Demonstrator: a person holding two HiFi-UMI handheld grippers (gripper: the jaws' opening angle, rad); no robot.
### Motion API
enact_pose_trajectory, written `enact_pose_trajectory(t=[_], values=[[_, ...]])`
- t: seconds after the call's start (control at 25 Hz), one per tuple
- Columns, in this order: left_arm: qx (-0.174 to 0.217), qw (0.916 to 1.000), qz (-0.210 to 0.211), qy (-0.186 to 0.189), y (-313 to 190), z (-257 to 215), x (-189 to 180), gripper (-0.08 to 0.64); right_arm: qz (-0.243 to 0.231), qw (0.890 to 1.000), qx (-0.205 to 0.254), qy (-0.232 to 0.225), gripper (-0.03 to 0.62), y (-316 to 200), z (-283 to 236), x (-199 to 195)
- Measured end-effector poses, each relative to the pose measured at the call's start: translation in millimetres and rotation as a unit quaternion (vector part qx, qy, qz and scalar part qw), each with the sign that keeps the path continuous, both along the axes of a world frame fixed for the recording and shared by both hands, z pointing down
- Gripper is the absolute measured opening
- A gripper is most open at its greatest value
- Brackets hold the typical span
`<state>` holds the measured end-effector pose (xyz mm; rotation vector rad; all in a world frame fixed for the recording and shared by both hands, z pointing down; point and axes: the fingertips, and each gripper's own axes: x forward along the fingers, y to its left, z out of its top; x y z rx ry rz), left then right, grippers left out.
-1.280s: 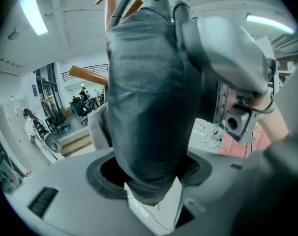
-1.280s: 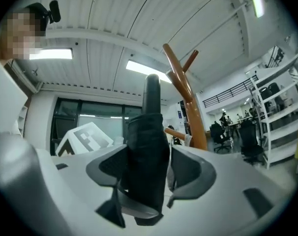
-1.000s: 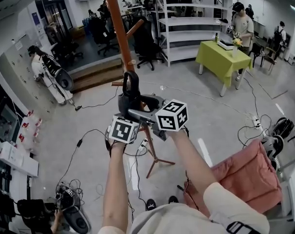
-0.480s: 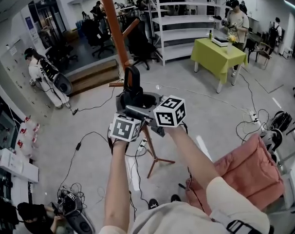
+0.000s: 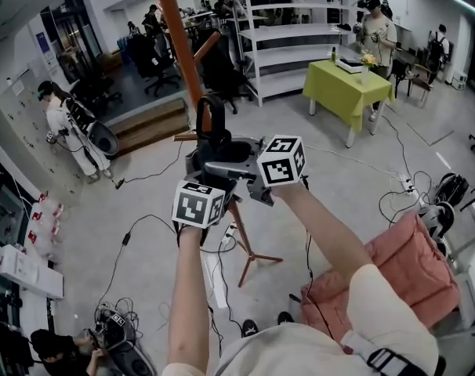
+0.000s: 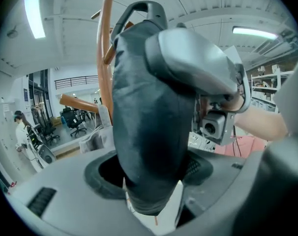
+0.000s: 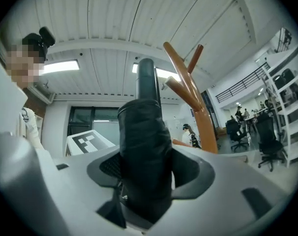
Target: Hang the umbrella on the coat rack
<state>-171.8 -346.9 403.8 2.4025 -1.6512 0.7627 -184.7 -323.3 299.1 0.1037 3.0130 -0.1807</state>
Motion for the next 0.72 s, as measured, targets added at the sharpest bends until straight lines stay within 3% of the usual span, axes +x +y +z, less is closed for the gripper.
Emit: enact_pose_trajectory(t=[0.28, 0.72], values=[[0.011, 0.9999, -0.001, -0.006, -5, -16, 2, 0.282, -0.07, 0.997, -0.015, -0.024, 0.265, -8, -16, 4], [0.016, 0.9998, -0.011, 0.008, -12, -18, 5, 0.285, -0.175, 0.984, -0.028, -0.014, 0.268, -21, -17, 6]])
